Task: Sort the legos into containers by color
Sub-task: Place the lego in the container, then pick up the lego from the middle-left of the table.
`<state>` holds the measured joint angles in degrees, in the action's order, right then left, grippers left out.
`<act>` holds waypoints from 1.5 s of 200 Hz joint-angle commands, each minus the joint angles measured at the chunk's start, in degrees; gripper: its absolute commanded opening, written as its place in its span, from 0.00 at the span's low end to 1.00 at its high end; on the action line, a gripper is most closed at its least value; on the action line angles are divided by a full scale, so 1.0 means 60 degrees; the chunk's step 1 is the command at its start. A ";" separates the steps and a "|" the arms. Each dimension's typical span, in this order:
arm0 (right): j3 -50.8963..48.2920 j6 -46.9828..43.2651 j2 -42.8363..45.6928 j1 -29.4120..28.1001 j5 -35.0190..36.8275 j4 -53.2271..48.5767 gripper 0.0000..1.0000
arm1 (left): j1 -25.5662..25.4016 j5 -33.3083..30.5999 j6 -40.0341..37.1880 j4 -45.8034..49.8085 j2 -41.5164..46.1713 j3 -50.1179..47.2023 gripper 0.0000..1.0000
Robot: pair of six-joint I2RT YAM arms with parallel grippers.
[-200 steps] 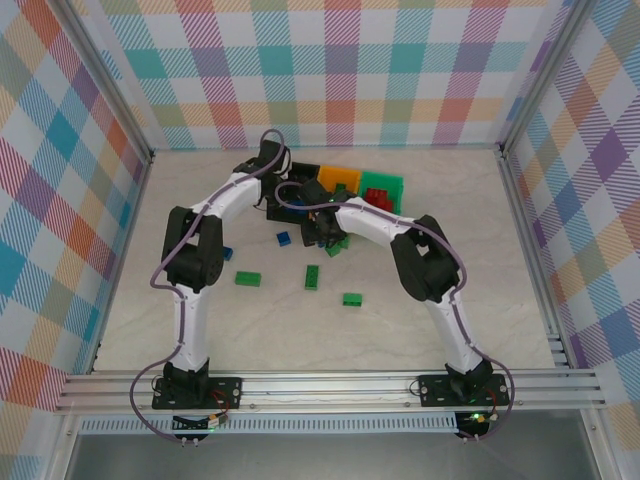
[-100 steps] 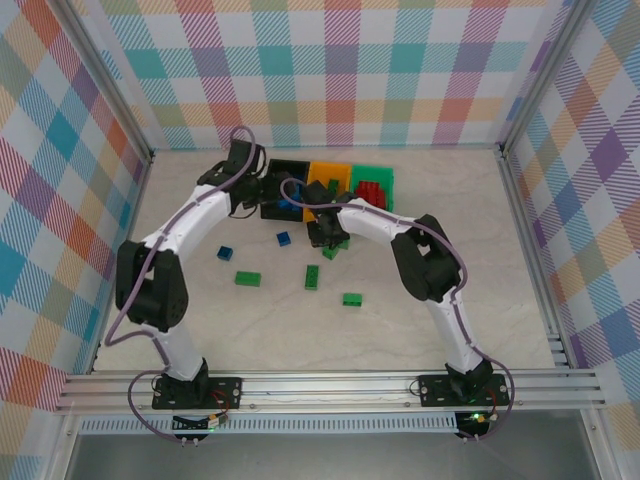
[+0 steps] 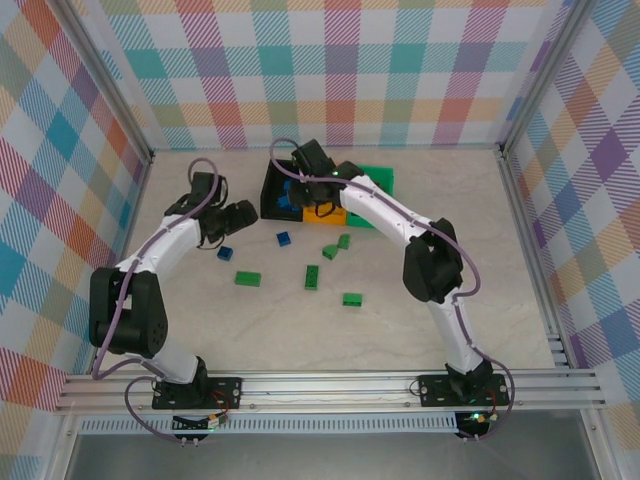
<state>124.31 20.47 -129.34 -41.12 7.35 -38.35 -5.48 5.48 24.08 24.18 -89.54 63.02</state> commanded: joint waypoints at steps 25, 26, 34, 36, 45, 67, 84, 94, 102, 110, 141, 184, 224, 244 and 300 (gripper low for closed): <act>0.3766 -0.0469 -0.2625 0.0020 -0.0376 -0.0375 0.34 | 0.0666 0.0530 0.0274 -0.0311 0.0303 -0.0707 0.84; 0.3828 -0.0468 -0.2670 0.0031 -0.0376 -0.0383 0.34 | 0.0679 0.0541 0.0269 -0.0318 0.0289 -0.0706 0.84; 0.4374 -0.0460 -0.3002 0.0055 -0.0313 -0.0392 0.37 | 0.0691 0.0629 0.0225 -0.0284 0.0156 -0.0703 0.84; 0.4466 -0.0454 -0.3058 0.0064 -0.0317 -0.0391 0.38 | 0.0692 0.0656 0.0218 -0.0281 0.0117 -0.0697 0.84; 0.4663 -0.0421 -0.3211 0.0100 -0.0345 -0.0354 0.50 | 0.0693 0.0735 0.0169 -0.0259 -0.0054 -0.0652 0.84; 0.4439 -0.0442 -0.3058 0.0174 -0.0793 -0.0296 0.64 | 0.0684 0.0793 -0.0002 -0.0143 -0.0457 -0.0560 0.83; 0.3833 -0.0656 -0.2670 0.0113 -0.1162 -0.0230 0.65 | 0.0682 0.0593 -0.0094 -0.0105 -0.0691 -0.0535 0.83; 0.3418 -0.0951 -0.2377 -0.0029 -0.1063 -0.0254 0.65 | 0.0706 0.0359 -0.0106 -0.0054 -0.0814 -0.0543 0.84; 0.3026 -0.1287 -0.2123 -0.0203 -0.0731 -0.0305 0.65 | 0.0724 0.0248 -0.0102 -0.0050 -0.0919 -0.0550 0.84; 0.2536 -0.1631 -0.1824 -0.0376 -0.0413 -0.0262 0.65 | 0.0742 0.0266 -0.0112 -0.0100 -0.1022 -0.0585 0.84; 0.0252 -0.1938 -0.0545 -0.0784 -0.0066 0.0432 0.65 | 0.0753 0.0548 -0.0036 -0.0348 -0.1515 -0.0558 0.83; -0.1392 -0.1563 0.0038 -0.0893 -0.0734 0.0854 0.65 | 0.0745 0.0575 -0.0067 -0.0434 -0.1977 -0.0514 0.82; -0.0910 -0.1240 -0.0815 -0.0850 -0.0563 0.0699 0.64 | 0.0754 0.0525 -0.0121 -0.0485 -0.2027 -0.0530 0.78; -0.0247 -0.1135 -0.1378 -0.0836 -0.0697 0.0356 0.64 | 0.0754 0.0507 -0.0174 -0.0546 -0.2089 -0.0499 0.74; -0.0817 -0.0871 -0.1369 -0.0866 -0.0945 0.0610 0.62 | 0.0745 0.0797 -0.0363 -0.0753 -0.2187 -0.0455 0.46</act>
<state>120.90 13.69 -138.58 -46.09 2.90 -35.18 -1.06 7.64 22.96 22.20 -100.90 59.55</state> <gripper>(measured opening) 0.621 0.530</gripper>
